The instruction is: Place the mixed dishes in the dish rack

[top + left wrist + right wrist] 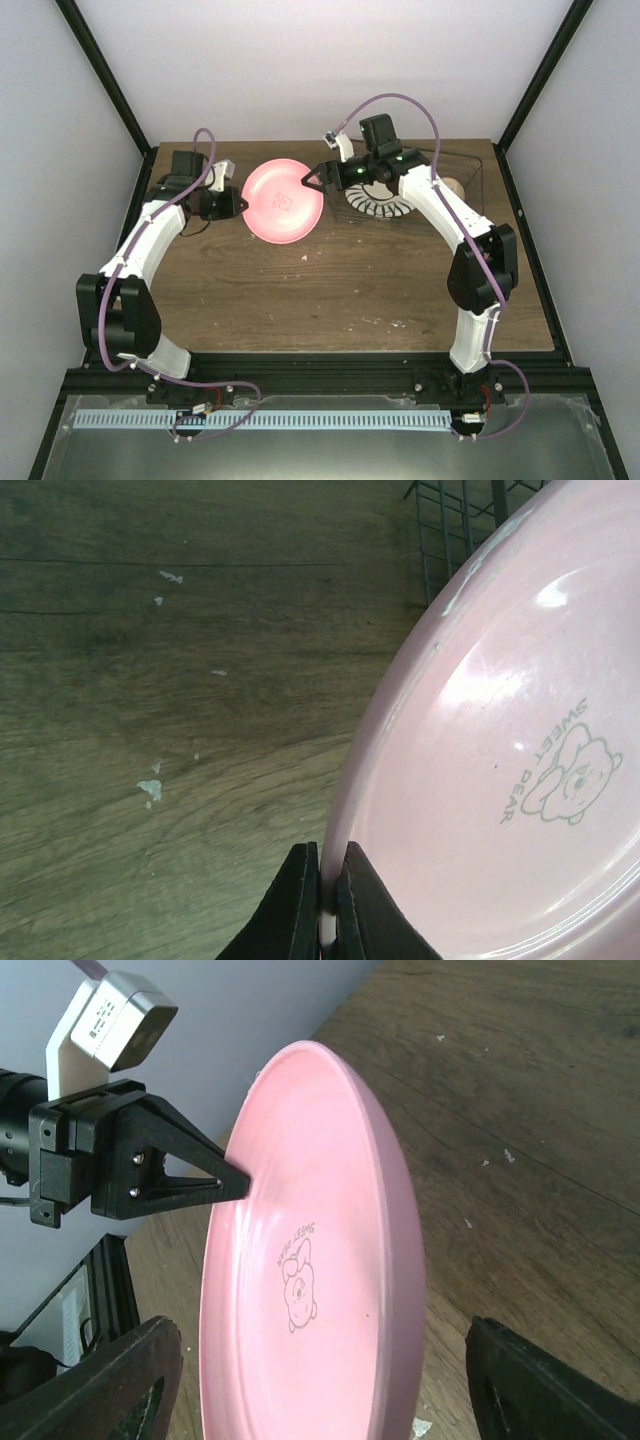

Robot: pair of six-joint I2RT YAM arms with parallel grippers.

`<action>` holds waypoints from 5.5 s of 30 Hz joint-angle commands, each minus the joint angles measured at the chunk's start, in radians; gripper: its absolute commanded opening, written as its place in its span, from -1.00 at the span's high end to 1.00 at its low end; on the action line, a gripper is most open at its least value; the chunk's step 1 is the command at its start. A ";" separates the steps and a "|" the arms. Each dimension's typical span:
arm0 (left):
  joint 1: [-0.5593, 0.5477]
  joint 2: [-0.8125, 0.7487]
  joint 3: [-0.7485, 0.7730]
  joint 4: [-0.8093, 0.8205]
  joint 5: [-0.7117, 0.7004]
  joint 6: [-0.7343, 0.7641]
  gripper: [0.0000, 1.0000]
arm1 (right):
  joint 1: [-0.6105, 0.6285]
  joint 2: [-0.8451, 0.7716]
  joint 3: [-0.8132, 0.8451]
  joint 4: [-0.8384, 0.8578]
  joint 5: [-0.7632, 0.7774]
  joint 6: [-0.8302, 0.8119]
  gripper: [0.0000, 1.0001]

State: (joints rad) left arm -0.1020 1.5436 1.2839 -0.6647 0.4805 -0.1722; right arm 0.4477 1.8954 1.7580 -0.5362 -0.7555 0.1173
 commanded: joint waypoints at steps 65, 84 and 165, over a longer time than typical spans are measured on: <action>0.107 0.129 0.222 -0.038 -0.211 -0.083 -0.99 | -0.082 -0.733 -0.570 0.341 0.745 -1.016 0.99; 0.108 0.171 0.239 -0.051 -0.195 -0.078 -0.99 | -0.182 -0.745 -0.833 0.710 0.573 -1.303 0.99; 0.104 0.352 0.408 -0.019 -0.161 -0.097 -0.99 | -0.399 -0.034 0.146 -0.108 0.892 -0.068 -1.00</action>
State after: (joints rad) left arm -0.0128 1.8938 1.6543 -0.6918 0.3374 -0.2771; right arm 0.1234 1.7943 1.7611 -0.3756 0.1196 -0.1997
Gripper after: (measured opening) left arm 0.997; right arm 0.999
